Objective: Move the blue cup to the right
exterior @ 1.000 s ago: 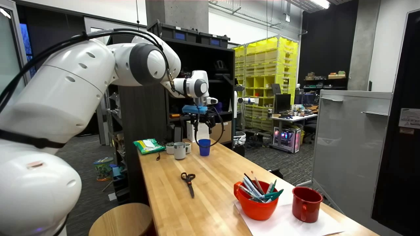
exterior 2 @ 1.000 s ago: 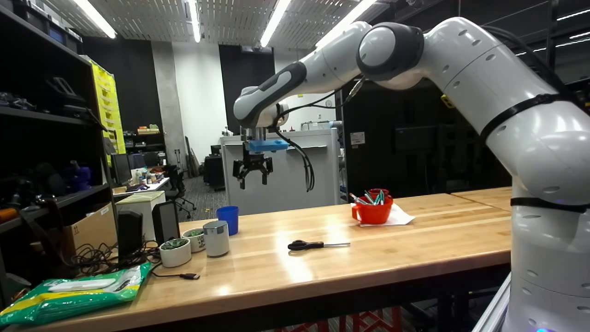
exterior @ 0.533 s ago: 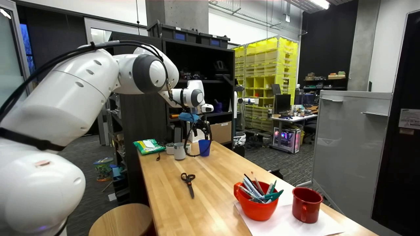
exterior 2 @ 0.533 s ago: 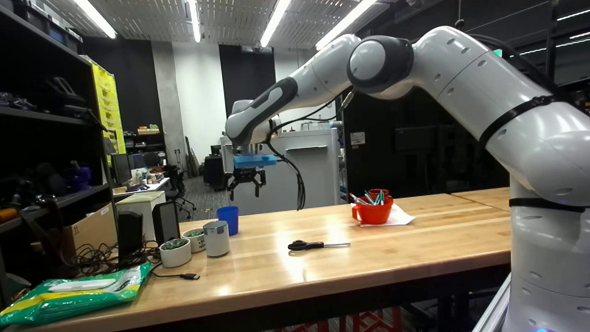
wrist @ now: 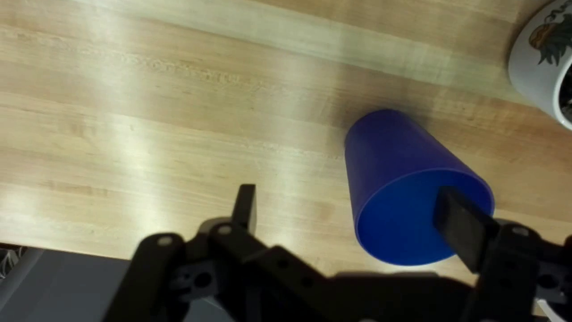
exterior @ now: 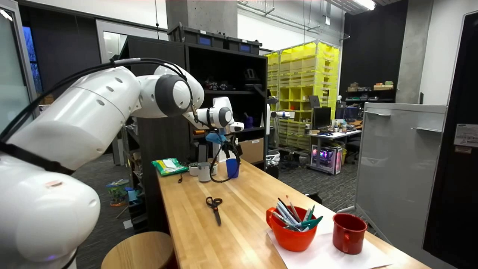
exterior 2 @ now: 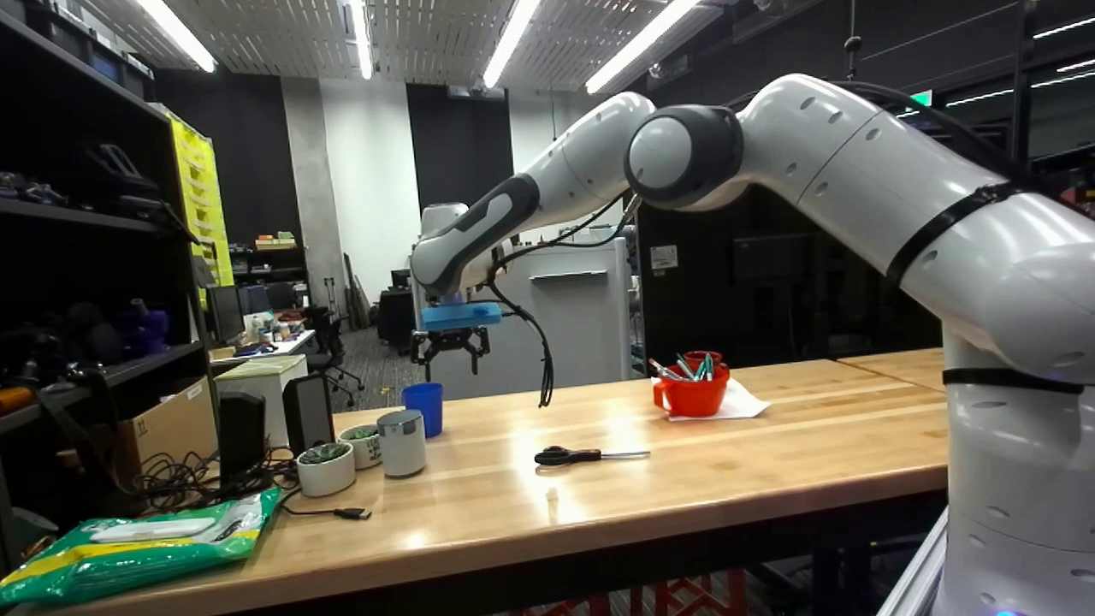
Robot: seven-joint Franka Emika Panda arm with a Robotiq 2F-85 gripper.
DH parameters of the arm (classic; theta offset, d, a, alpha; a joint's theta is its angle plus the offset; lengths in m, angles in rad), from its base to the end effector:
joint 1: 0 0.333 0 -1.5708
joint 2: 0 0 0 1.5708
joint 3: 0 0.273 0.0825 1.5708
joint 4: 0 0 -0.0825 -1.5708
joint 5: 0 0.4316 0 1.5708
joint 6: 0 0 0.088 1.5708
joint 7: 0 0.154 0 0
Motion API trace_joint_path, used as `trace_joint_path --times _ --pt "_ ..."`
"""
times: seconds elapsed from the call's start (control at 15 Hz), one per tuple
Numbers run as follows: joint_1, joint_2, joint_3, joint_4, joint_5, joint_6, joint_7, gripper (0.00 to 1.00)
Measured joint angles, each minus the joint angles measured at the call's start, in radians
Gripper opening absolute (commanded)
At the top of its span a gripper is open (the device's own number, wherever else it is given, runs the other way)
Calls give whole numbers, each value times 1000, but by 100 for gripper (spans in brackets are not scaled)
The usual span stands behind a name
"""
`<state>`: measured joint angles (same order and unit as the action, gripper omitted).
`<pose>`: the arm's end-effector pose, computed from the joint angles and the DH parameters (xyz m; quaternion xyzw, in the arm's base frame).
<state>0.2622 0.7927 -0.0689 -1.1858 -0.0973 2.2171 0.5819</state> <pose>0.7875 0.1595 0.2433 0.9786 -0.1543 0.1353 0.0151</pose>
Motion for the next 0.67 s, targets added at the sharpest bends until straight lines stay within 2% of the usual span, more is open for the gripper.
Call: trace_joint_path --times 0.67 --pt "-3 120 -17 146 2 -5 43 100"
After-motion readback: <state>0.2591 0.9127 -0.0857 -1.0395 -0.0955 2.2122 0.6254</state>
